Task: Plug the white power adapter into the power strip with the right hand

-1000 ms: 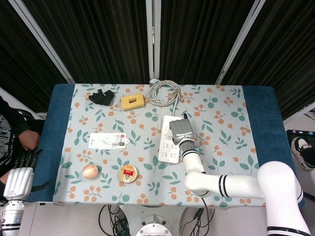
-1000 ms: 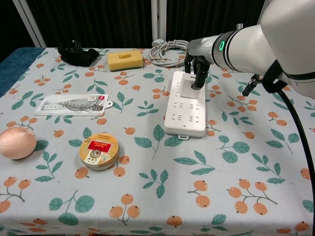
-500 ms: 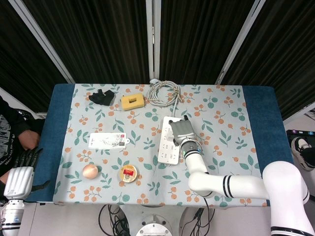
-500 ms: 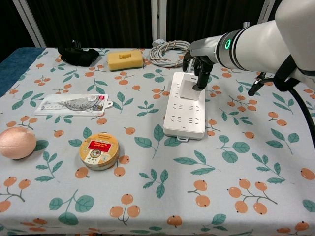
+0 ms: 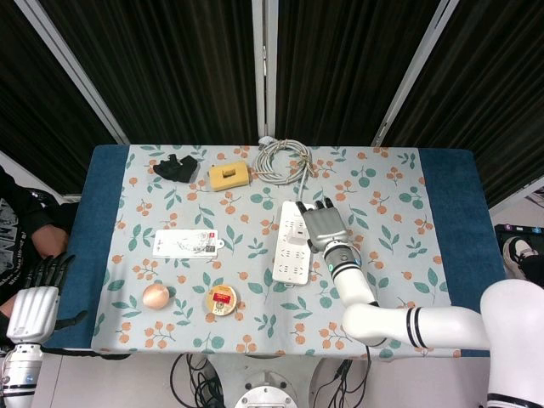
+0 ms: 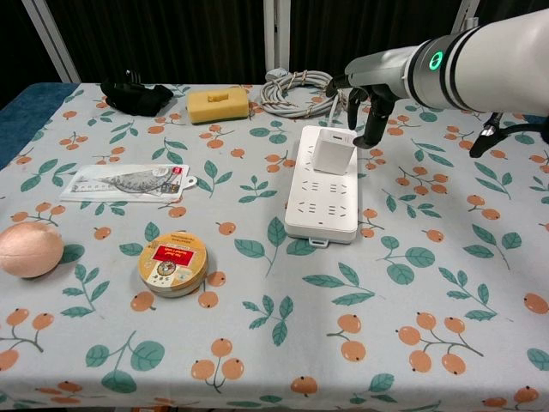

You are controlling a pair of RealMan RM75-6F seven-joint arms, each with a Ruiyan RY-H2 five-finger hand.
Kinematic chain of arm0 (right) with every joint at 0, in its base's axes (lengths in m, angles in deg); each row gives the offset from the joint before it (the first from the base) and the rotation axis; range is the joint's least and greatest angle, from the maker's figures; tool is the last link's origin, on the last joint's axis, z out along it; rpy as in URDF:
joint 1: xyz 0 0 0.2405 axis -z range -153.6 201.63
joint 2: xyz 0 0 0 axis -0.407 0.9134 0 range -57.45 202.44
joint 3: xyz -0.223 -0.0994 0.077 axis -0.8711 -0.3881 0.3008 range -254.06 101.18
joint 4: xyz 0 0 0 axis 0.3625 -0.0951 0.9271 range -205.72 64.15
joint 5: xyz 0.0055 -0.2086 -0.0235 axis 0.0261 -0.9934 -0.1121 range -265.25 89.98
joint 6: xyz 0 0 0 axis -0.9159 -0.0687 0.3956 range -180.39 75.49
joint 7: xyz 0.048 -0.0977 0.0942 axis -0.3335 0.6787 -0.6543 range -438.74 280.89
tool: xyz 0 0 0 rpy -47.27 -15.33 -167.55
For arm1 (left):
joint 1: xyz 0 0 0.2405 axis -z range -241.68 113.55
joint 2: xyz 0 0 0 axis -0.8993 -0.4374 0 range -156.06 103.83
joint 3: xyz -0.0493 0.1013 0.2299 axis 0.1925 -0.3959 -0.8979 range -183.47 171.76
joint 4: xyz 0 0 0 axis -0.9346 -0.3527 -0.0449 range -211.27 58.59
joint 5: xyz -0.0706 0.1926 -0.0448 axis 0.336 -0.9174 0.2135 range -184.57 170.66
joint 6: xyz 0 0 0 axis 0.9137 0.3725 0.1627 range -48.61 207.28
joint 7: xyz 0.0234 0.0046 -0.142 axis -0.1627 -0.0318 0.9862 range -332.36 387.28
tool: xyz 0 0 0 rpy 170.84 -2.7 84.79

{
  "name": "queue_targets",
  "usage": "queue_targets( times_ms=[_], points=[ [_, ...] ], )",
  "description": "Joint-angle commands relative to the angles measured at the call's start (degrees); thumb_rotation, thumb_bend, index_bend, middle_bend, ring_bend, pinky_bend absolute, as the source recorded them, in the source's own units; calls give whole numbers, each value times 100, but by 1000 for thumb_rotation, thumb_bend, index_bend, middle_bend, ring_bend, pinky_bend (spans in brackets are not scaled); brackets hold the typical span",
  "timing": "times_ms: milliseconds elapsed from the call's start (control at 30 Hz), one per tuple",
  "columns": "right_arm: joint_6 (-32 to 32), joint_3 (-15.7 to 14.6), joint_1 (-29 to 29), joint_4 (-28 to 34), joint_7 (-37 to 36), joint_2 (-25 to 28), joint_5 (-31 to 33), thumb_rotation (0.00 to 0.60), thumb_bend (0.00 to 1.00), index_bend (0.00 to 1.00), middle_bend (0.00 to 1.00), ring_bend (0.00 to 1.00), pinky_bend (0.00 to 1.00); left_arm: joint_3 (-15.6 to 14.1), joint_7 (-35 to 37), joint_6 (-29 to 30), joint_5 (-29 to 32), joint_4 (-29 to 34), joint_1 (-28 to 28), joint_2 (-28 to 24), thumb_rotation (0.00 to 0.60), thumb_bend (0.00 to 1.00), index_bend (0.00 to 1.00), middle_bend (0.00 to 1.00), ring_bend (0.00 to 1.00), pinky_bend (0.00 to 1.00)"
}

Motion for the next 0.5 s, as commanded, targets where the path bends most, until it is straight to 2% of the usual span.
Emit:
queue_targets(
  times_ms=[33,100,167,267,333,500],
  points=[
    [78,89,471,534,-810,471,-713,600,324,101,316,76,0,1,-24,27,-12,34,-6,-11,600,0,79,34,0,0],
    [203,212,795,661,-1521,575,-1255,600,325,202,385,112,2,-2,-40,43,-8,58,-16,-17,600,0,79,34,0,0],
    [443,348,1123,680,-2332,588,-1789,600,327,355,479,193,50,-5,-53,45,-5,77,-20,-18,600,0,79,34,0,0],
    [885,524,1591,395,-3702,405,-2683,600,357,555,581,337,276,-10,-76,44,-20,101,-14,-16,600,0,79,34,0,0],
    [1331,616,1825,44,-4648,223,-3258,600,398,653,638,409,394,-13,-98,39,-22,118,-9,-21,600,0,79,34,0,0],
    [2037,1038,2243,-770,-7048,-407,-4478,600,586,855,818,607,656,-7,-133,33,0,167,-9,-42,600,0,79,34,0,0]
  ],
)
